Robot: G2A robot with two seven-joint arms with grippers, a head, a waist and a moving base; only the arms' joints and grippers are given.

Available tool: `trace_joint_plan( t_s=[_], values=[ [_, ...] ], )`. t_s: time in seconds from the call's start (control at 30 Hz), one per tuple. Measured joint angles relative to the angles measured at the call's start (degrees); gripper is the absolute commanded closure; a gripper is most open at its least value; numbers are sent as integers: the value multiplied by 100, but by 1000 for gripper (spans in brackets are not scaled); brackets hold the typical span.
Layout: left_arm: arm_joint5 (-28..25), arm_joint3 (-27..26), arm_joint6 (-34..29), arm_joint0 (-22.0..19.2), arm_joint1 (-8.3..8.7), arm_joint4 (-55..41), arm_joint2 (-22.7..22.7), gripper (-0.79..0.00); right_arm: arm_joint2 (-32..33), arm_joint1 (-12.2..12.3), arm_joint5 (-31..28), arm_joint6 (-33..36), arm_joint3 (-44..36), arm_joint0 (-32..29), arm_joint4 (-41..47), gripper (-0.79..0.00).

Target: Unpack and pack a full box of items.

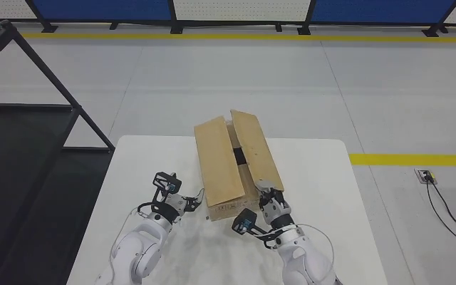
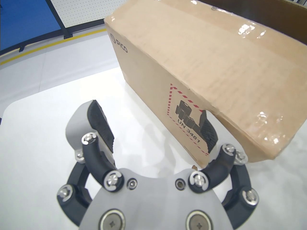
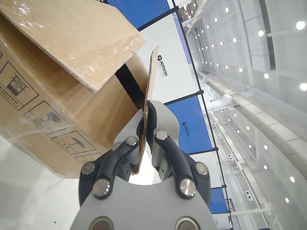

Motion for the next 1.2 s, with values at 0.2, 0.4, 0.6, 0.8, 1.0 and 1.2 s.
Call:
trace_joint_plan(
  t_s=[0.2, 0.4, 0.6, 0.8, 1.0, 1.2],
  values=[
    [0, 0, 0, 0, 0, 0, 0, -785, 135, 31, -37, -189, -182, -204, 53, 0],
    [1, -1, 1, 1, 0, 0, -1, -785, 289, 66, -162, -394, -280, -338, 132, 0],
    [102, -83, 128, 154, 21, -35, -230, -785, 405, 94, -272, -582, -344, -412, 209, 0],
    [310, -100, 399, 325, 22, -134, -430, -785, 532, 135, -577, -851, -418, -455, 317, 0],
    [582, -59, 733, 428, -5, -357, -549, -785, 726, 188, -821, -1124, -579, -556, 455, 0],
    [645, -30, 882, 457, -17, -493, -591, -785, 774, 198, -844, -1148, -636, -609, 581, 0]
  ],
)
